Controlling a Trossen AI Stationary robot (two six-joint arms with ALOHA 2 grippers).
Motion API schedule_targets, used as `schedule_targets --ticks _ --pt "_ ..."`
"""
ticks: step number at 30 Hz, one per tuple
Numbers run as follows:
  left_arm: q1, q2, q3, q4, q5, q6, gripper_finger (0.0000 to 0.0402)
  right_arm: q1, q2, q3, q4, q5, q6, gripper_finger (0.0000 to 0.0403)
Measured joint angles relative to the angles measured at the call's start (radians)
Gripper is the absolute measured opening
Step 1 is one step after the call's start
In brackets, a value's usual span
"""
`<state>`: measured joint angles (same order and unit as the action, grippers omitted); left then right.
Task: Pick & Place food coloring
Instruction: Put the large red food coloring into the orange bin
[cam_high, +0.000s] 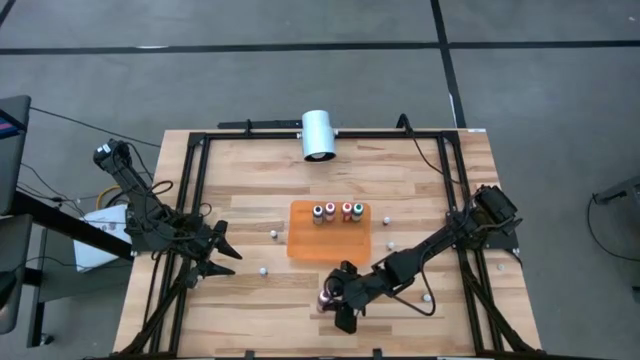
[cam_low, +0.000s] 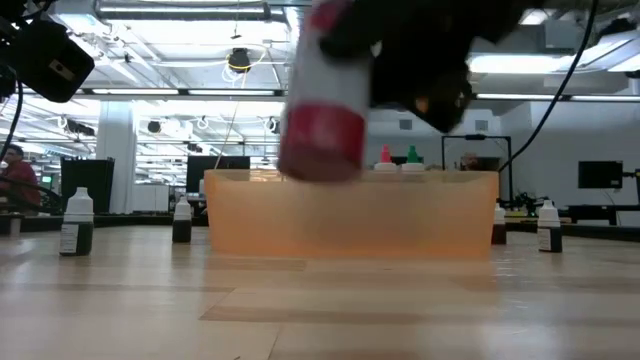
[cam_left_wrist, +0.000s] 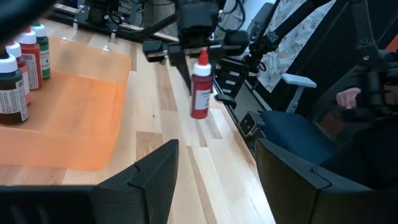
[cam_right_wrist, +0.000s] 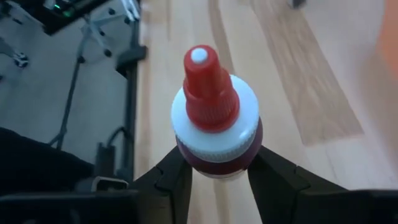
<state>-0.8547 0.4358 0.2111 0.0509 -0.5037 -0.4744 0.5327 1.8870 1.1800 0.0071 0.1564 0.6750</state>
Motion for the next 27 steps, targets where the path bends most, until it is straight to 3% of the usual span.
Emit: schedule_targets --ticks 4,14,27 --pt "0.000 0.000 0.000 0.000 0.001 0.000 0.0203 0.000 0.000 0.054 -0.019 -0.003 -0.027 0.0134" --pt "0.000 0.000 0.000 0.000 0.010 0.000 0.0203 -0.025 -0.002 0.196 -0.269 -0.001 -0.100 0.0134" --pt "0.000 0.000 0.000 0.000 0.011 0.000 0.0203 -0.156 -0.002 0.281 -0.292 0.000 -0.162 0.0136"
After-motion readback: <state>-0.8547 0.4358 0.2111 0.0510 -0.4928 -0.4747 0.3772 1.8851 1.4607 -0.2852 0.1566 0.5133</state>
